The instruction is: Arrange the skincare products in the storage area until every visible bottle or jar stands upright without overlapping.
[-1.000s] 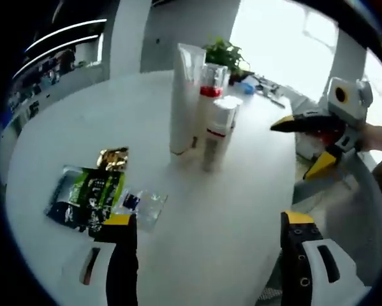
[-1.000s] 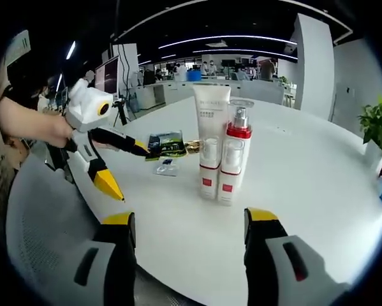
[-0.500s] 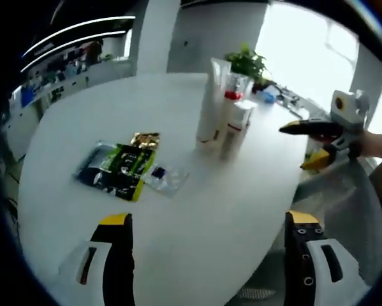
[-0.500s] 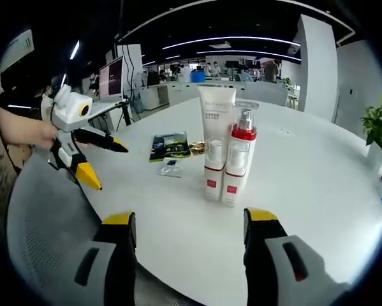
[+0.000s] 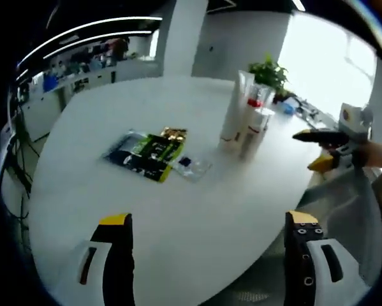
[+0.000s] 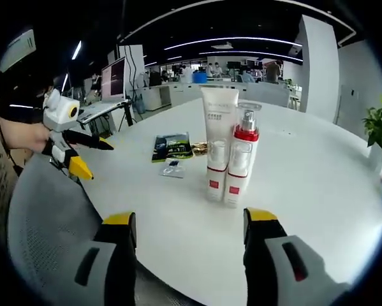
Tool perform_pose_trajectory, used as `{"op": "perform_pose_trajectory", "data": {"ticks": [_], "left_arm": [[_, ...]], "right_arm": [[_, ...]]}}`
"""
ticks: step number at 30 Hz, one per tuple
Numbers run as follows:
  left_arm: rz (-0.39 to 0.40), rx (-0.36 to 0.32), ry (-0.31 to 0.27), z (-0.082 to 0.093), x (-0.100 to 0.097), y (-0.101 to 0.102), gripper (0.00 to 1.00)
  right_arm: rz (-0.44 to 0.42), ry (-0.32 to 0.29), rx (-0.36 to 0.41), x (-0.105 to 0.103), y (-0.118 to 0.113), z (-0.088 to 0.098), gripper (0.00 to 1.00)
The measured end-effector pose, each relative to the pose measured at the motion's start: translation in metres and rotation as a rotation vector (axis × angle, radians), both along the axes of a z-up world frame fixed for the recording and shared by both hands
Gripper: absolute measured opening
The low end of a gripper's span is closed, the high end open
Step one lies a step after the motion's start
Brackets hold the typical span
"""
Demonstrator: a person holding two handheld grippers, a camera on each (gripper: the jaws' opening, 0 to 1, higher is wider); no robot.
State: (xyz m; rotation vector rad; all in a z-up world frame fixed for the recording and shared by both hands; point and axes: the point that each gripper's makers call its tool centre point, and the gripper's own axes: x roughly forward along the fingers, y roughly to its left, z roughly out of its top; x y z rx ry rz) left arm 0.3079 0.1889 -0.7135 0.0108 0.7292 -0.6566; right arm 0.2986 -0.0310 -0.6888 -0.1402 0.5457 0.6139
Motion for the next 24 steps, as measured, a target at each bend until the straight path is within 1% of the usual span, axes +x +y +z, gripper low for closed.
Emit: {"op": "perform_pose_trajectory", "data": {"ticks": [7, 11, 14, 16, 17, 20, 22, 24], "left_arm": [[0.007, 0.008, 0.001, -0.001, 0.002, 0.004, 0.97], [0.015, 0.010, 0.016, -0.002, 0.006, 0.001, 0.97], [0.053, 0.016, 0.049, -0.006, 0.012, -0.001, 0.97], [0.071, 0.017, 0.055, -0.006, 0.018, -0.002, 0.97], [0.107, 0.016, 0.067, -0.007, 0.024, -0.001, 0.97], [0.157, 0.026, 0.102, -0.013, 0.035, -0.001, 0.97], [0.175, 0.039, 0.111, -0.016, 0.043, -0.002, 0.97], [0.203, 0.063, 0.106, -0.018, 0.053, -0.001, 0.97]], "right_arm": [[0.000, 0.002, -0.001, 0.000, 0.000, -0.001, 0.68], [-0.004, 0.006, -0.003, 0.000, -0.001, -0.001, 0.68], [-0.006, 0.008, -0.004, 0.000, -0.001, -0.002, 0.68], [-0.007, 0.009, -0.007, 0.000, -0.002, -0.003, 0.68], [-0.007, 0.010, -0.009, 0.000, -0.002, -0.003, 0.68], [-0.005, 0.010, -0.015, 0.000, -0.002, -0.004, 0.67], [-0.005, 0.009, -0.017, 0.000, -0.002, -0.003, 0.68], [-0.009, 0.007, -0.021, 0.001, -0.003, -0.003, 0.68]]}}
